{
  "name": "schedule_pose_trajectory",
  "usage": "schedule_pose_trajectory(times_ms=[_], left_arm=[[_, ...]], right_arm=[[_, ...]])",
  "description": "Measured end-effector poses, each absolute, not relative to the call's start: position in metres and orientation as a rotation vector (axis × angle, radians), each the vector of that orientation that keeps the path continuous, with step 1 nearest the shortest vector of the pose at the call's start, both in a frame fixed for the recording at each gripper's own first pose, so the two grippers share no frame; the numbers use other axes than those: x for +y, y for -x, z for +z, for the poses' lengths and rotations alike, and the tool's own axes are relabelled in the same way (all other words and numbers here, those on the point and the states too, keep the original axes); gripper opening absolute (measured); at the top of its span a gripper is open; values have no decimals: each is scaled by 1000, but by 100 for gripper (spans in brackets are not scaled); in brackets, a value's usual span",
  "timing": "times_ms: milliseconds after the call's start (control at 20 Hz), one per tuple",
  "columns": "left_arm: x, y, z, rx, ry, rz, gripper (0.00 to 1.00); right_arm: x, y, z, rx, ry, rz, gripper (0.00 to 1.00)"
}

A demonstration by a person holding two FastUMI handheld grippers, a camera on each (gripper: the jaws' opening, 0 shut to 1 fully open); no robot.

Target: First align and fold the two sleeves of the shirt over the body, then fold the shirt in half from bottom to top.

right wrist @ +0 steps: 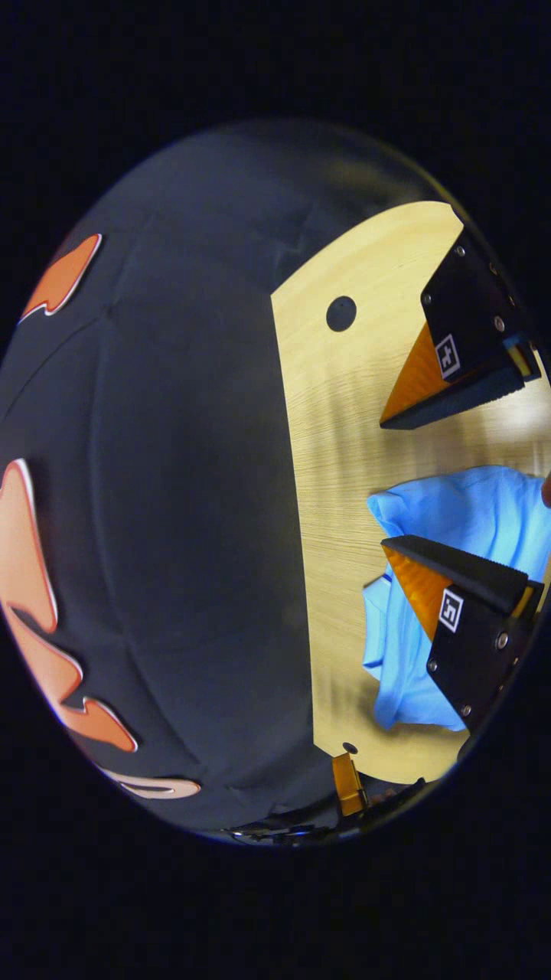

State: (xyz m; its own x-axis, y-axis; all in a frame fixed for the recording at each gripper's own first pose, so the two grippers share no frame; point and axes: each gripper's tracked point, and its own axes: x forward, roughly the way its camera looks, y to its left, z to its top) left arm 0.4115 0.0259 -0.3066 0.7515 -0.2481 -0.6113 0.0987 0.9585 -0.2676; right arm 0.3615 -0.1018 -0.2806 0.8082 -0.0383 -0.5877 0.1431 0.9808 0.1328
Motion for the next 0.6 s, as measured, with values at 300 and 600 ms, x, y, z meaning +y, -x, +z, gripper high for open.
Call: schedule_pose_trajectory(times_ms=[300,600], left_arm=[[27,-366,-246,554,128,-236,100],[38,-310,-187,423,111,-263,100]], right_arm=[[-96,-309,-237,546,-126,-141,88],[-89,-233,-188,476,-96,-186,88]])
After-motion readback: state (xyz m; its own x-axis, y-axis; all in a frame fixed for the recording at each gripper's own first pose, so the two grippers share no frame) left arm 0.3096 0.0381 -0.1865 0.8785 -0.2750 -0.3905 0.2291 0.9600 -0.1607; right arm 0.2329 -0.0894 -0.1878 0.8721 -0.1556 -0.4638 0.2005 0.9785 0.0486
